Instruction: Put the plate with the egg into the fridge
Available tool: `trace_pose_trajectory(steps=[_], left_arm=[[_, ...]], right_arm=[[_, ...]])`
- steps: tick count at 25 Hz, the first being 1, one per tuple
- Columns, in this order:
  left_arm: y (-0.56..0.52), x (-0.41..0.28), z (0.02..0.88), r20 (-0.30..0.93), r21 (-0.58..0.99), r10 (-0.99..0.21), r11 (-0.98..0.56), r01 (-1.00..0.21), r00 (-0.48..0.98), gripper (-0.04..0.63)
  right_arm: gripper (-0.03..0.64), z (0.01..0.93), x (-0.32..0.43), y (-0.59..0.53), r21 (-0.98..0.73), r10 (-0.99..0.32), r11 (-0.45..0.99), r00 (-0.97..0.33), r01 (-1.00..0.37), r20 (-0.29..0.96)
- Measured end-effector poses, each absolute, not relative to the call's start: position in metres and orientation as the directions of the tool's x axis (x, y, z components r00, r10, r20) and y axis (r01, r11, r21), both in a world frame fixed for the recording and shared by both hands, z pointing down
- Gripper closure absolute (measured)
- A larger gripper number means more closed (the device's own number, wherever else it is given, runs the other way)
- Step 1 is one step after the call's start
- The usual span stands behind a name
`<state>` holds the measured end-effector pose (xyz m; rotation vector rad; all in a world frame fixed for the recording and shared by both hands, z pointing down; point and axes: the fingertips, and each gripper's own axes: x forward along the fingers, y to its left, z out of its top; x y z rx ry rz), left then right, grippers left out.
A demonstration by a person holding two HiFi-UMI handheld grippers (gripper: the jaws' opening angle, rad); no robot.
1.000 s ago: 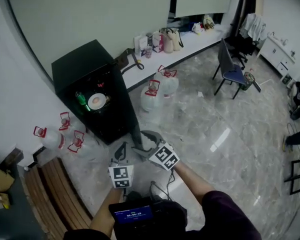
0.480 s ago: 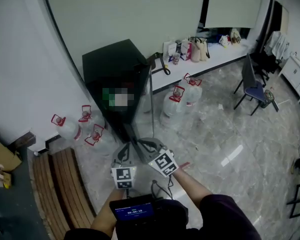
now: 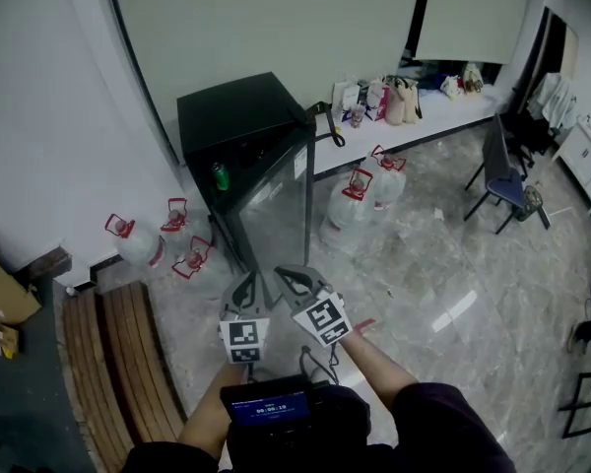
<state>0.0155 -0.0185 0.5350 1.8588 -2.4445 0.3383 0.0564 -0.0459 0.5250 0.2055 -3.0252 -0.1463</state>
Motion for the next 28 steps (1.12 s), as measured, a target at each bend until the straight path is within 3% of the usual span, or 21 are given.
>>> trace_pose_trajectory(steps=[28], left_arm=[[-0.026,0.008,0.537,0.16,-0.115,-0.952,0.246,-0.963,-0.262,0.586]], right_arm=[[0.607,0.527,0.047,-0.047,0.111,-0.145,0.985,-0.983,-0.132,0.112]])
